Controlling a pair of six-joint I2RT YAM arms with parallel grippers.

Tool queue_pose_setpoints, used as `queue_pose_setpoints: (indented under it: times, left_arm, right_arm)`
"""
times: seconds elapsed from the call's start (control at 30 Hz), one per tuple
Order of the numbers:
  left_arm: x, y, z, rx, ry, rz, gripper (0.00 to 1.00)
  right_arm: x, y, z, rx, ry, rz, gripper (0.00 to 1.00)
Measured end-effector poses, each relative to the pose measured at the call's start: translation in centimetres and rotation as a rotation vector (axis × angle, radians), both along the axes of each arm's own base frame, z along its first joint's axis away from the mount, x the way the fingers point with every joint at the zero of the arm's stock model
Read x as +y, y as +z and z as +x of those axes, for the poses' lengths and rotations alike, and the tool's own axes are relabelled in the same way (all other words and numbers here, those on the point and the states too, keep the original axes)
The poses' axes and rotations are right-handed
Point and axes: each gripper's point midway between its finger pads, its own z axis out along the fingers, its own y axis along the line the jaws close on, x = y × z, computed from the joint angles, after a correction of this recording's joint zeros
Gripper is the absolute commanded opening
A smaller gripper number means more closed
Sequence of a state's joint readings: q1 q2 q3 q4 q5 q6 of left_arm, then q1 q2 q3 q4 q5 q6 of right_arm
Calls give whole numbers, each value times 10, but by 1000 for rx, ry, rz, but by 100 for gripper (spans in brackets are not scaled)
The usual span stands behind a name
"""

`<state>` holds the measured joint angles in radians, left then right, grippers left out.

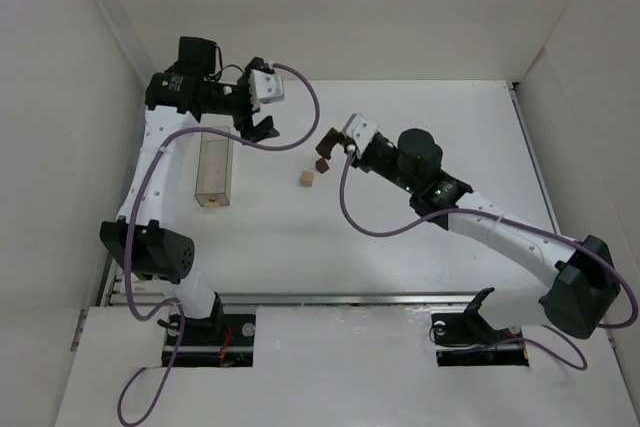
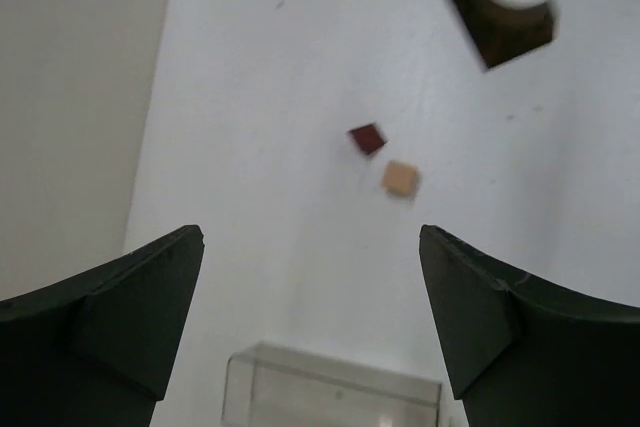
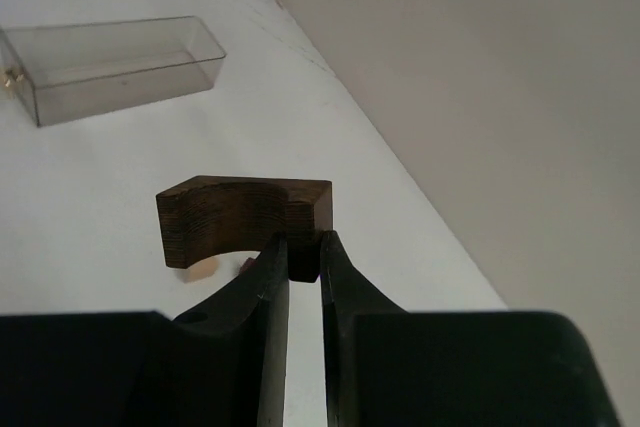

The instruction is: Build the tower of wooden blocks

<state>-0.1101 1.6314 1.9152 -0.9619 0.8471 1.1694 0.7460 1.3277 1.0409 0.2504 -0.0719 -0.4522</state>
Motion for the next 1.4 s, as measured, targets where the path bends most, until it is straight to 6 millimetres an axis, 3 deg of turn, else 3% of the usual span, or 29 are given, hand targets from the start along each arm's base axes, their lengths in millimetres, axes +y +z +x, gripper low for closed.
queue_pose_setpoints:
  times: [0.07, 0.13, 0.23, 0.4, 0.6, 0.8, 0.97, 1.33, 1.4]
  left_arm:
    - [-30, -5, -22, 51, -118, -32, 87]
    - [-47, -9, -37, 99, -192, -67, 87]
    - [-61, -12, -49, 154, -250, -112, 84]
    - [-81, -19, -66, 241, -330, -186, 73]
    - [-105, -37, -88, 390, -415, -260, 68]
    - [-116, -50, -89, 508, -435, -315, 59]
    - [-117, -50, -91, 548, -433, -332, 44]
    - [-118, -53, -90, 590, -429, -353, 46]
    - [-119, -54, -89, 591, -430, -355, 38]
  right_arm:
    - [5, -7, -9, -69, 79, -67, 0]
    - [9, -16, -15, -118, 141, -132, 0]
    - [13, -22, -21, -188, 204, -204, 0]
    - [16, -8, -26, -291, 249, -231, 0]
    - [19, 5, -32, -355, 285, -224, 0]
    - [20, 5, -33, -373, 293, -233, 0]
    - [19, 4, -31, -381, 286, -243, 0]
    - [26, -5, -30, -372, 307, -252, 0]
    - [30, -5, -33, -373, 321, -250, 0]
